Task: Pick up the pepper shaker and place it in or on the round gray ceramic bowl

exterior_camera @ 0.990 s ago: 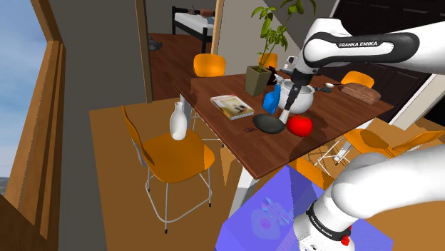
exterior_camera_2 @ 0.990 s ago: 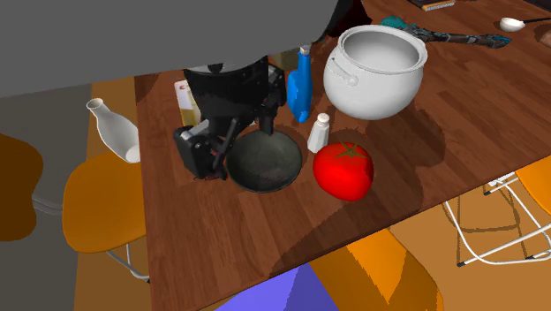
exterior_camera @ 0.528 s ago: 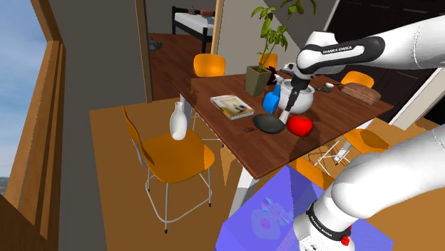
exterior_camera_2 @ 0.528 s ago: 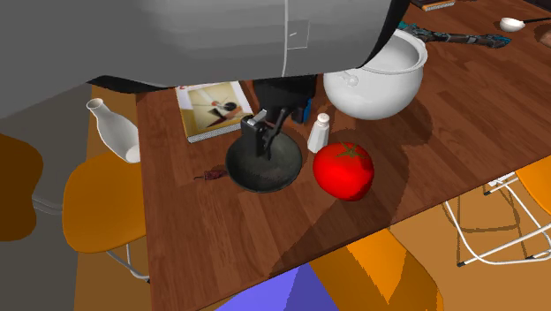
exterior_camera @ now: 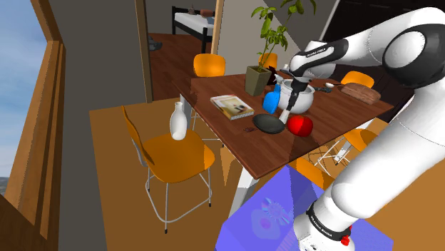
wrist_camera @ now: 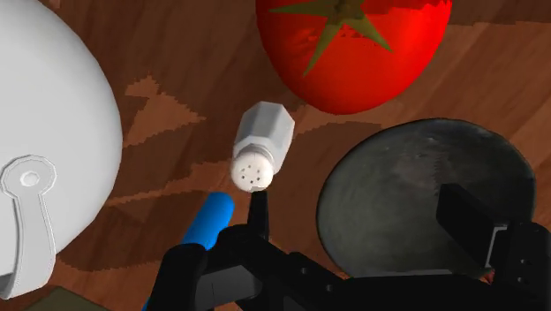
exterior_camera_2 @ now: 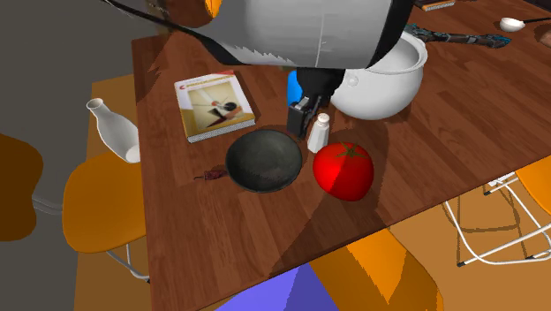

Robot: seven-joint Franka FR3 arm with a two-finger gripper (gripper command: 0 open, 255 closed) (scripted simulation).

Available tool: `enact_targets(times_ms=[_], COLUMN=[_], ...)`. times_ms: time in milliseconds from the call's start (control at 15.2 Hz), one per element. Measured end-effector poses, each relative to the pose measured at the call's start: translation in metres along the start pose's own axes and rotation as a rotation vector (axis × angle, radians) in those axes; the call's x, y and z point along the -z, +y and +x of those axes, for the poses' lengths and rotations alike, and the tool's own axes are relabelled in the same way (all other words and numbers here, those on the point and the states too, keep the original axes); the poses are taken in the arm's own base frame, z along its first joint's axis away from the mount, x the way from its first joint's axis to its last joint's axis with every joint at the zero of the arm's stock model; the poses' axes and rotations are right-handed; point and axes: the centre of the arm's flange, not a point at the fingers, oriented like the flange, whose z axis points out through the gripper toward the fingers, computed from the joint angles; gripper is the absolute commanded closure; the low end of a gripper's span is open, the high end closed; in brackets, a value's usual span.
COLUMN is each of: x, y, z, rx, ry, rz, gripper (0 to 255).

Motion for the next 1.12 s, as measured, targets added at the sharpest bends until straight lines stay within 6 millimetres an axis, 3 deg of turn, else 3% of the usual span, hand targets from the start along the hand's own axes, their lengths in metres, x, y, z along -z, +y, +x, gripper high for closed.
enact_targets(times_ms=[198, 330, 792, 1122], x=[-0.020, -0.029, -0.066, -0.069], y=[0.033, 0.044, 0.048, 0.048], z=[0.002, 0.000, 0.000, 0.000], rx=[0.016, 0.023, 0.026, 0.025], ry=[0.000, 0.001, 0.001, 0.001], rz=[-0.010, -0.013, -0.014, -0.014], gripper=[0, 0, 0, 0])
